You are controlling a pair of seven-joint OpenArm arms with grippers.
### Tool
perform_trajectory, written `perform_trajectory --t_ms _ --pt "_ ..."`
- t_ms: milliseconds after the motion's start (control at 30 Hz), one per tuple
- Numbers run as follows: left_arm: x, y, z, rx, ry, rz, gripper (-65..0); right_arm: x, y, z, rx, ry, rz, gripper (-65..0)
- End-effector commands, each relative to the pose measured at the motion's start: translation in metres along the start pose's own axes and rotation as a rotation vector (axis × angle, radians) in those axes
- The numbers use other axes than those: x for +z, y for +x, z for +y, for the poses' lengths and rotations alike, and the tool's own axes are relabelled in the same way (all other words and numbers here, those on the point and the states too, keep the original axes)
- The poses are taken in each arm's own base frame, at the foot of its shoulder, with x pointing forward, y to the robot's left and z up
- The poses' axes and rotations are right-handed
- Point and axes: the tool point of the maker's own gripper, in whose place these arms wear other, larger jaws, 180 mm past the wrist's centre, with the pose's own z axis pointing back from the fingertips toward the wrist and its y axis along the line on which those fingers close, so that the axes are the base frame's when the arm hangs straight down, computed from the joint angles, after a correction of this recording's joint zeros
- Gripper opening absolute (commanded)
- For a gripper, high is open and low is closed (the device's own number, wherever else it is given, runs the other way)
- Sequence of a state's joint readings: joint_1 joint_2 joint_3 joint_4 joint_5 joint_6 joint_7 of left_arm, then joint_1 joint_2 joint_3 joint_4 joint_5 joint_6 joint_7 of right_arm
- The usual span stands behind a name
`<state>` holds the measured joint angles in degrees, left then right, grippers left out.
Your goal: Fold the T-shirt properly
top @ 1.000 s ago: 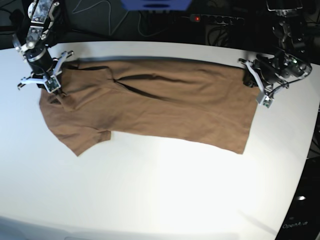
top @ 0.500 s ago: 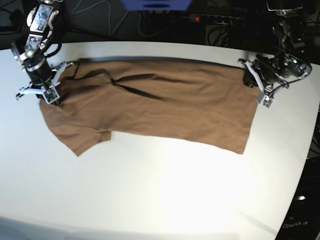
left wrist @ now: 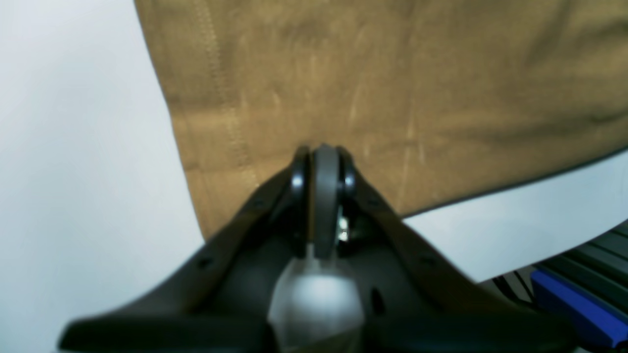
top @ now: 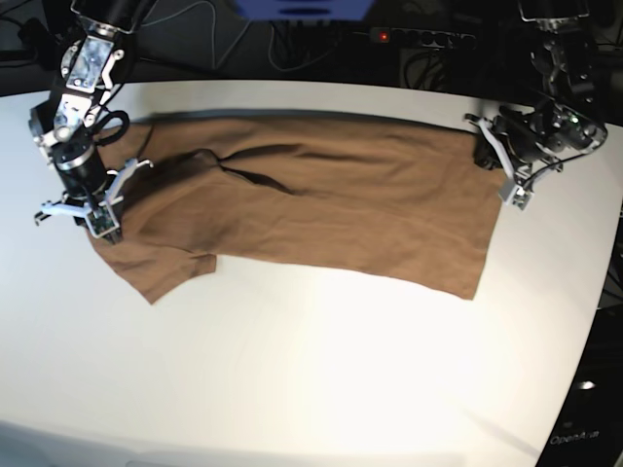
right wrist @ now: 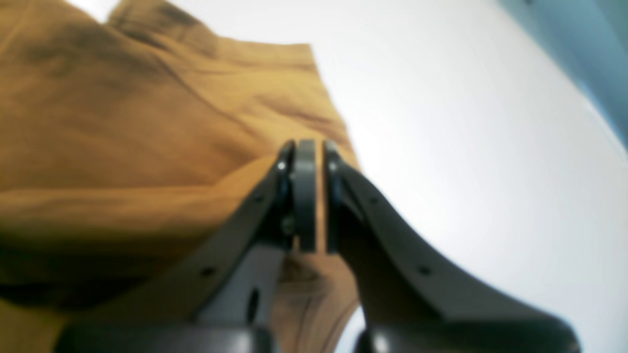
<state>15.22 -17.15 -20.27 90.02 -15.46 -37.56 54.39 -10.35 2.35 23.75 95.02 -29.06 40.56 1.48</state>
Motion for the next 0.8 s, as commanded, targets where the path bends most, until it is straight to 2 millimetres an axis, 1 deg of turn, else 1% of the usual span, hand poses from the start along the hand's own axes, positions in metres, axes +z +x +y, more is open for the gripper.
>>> perform_trajectory --t_ms 0,67,100,133,233,367,433,567,767 --pt "0.003 -0.036 0.013 -0.020 0.060 0.160 -62.5 0.000 0.015 -0.012 0.009 -0.031 -0.052 -63.4" --pt "0.003 -0.036 0.013 -0.020 0.060 0.160 -62.5 0.003 0.012 -0.015 0.010 -0.041 -0.044 -63.4" --pt "0.003 -0.035 0.012 -0.022 0.058 0.161 -62.5 0.008 0.010 -0.024 0.013 -0.067 -0.038 -63.8" --pt "0.003 -0.035 0.012 -0.022 0.059 0.160 -62.5 0.013 0.008 -0.028 0.010 -0.086 -0.031 -64.1" --pt "0.002 -0.032 0.013 -0.024 0.060 0.154 -62.5 0.031 -0.001 -0.030 0.034 -0.102 -0.005 -64.3" --pt "0.002 -0.030 0.013 -0.025 0.060 0.151 -62.5 0.051 -0.007 -0.019 0.065 -0.081 0.019 -64.3" --pt "0.002 -0.030 0.013 -0.024 0.062 0.150 -62.5 0.056 -0.012 -0.006 0.042 -0.063 0.028 -64.3" --pt "0.002 -0.030 0.013 -0.024 0.062 0.150 -62.5 0.057 -0.014 0.011 -0.011 -0.049 0.032 -64.3" --pt "0.003 -0.030 0.014 -0.023 0.062 0.151 -62.5 0.052 -0.009 0.029 -0.053 -0.023 0.021 -64.3"
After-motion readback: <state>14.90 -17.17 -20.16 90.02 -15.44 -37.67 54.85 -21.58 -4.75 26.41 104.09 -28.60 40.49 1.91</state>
